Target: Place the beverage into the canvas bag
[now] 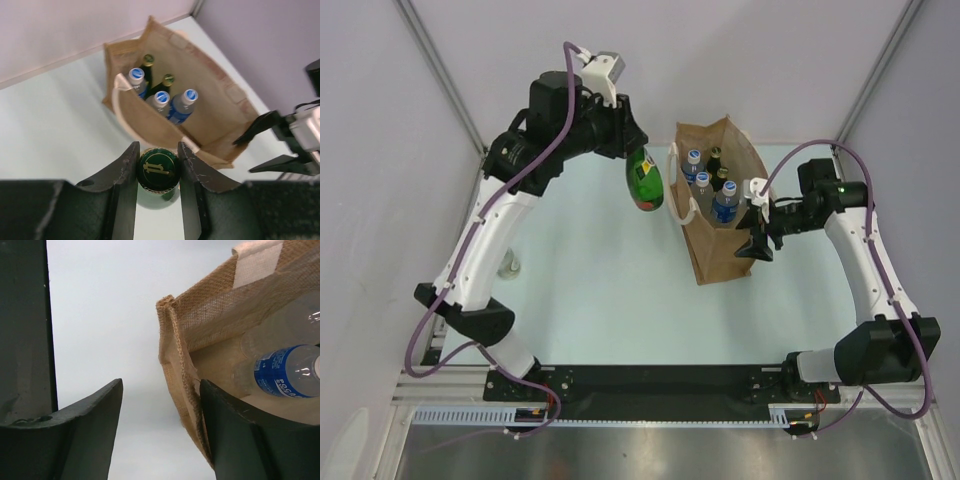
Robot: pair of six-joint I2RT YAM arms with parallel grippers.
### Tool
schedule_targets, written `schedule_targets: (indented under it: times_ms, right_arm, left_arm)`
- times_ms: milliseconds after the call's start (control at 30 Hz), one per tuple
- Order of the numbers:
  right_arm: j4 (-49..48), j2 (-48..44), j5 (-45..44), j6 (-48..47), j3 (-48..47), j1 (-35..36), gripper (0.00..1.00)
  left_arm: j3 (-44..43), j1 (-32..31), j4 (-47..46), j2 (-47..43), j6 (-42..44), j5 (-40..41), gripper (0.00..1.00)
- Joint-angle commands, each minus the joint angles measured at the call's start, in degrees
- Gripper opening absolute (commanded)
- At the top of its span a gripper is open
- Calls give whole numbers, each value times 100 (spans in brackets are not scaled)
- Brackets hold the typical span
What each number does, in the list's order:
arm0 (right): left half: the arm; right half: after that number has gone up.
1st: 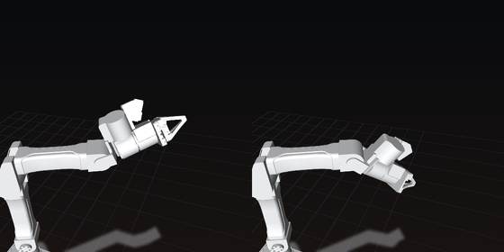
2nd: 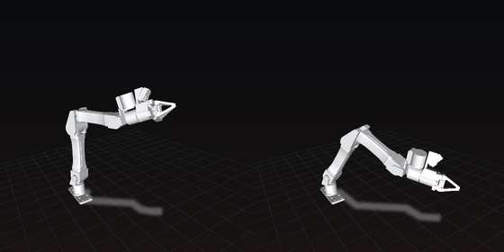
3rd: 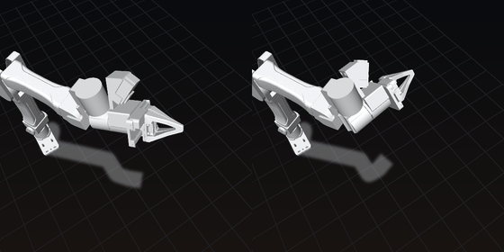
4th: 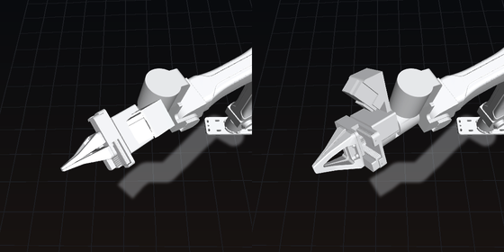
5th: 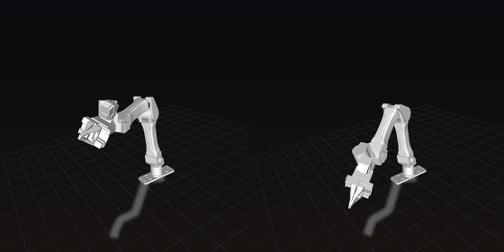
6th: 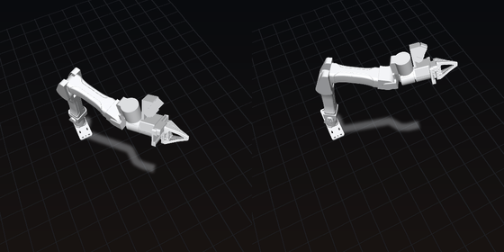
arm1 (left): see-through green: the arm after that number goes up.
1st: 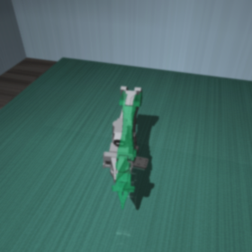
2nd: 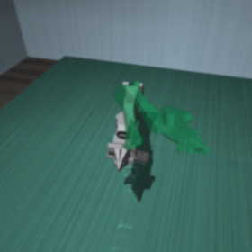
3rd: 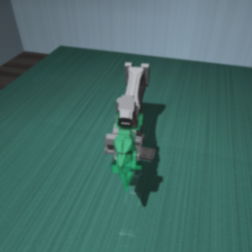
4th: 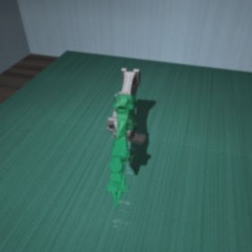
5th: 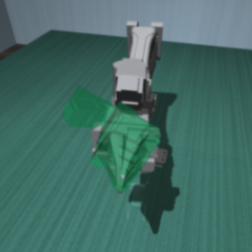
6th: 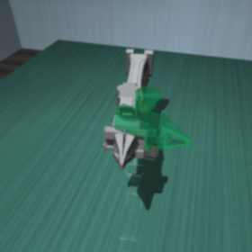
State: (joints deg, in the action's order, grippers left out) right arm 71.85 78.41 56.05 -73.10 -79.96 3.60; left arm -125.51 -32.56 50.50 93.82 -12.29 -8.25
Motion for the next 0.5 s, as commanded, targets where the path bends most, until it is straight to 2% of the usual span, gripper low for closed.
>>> schedule_targets:
  times_ms: [0, 467]
  right_arm:
    - [-163, -274, -86, 6, 165, 132, 65]
    - [-637, -476, -51, 428, 455, 176, 60]
  left_arm:
    - [-799, -304, -875, 206, -537, -396, 0]
    - [-1370, -708, -1648, 848, -1117, -695, 0]
